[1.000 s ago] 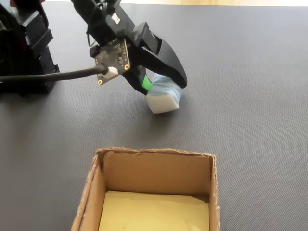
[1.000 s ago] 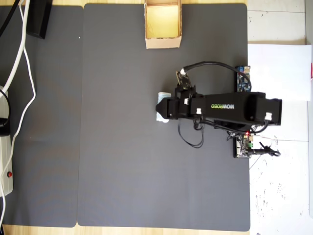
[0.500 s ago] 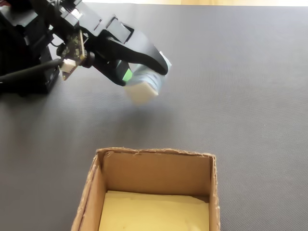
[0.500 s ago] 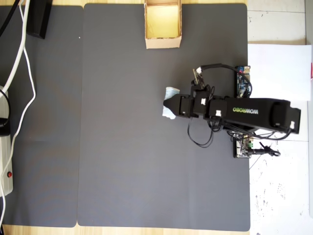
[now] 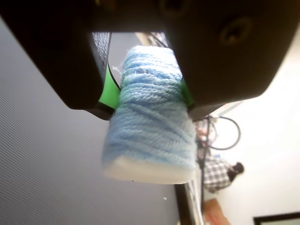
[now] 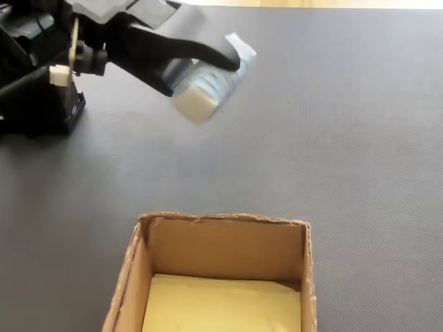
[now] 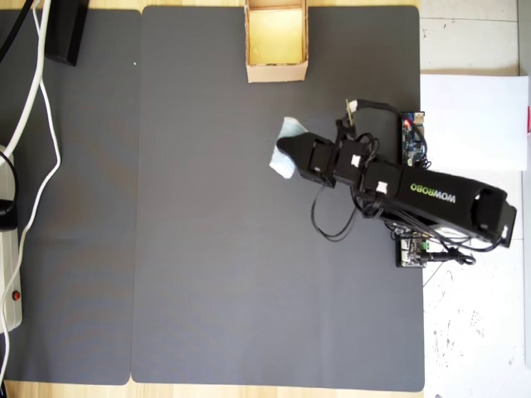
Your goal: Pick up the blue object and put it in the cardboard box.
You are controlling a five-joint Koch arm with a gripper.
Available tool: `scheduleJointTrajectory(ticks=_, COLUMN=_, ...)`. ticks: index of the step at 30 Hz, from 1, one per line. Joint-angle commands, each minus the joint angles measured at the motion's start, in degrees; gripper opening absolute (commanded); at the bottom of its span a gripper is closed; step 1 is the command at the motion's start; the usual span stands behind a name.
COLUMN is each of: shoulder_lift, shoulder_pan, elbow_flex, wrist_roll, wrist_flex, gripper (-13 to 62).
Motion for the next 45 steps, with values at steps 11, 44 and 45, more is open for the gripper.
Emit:
scheduleJointTrajectory(ticks=11, shoulder_lift=-21.4, shoulder_pan=13.9, elbow_flex=-30.2, wrist_roll=-3.9, wrist_flex=-3.3, gripper=10.4)
scheduleJointTrajectory(ticks=44, shoulder_lift=-33.7, shoulder_pan=27.8, elbow_flex=-40.5, wrist_roll=-4.0, wrist_flex=4.0, gripper=33.2)
scheduleJointTrajectory(ticks=45, shoulder_lift=-33.3, shoulder_pan=27.5, elbow_flex=-40.3, wrist_roll=-4.0, wrist_flex=4.0, gripper=33.2)
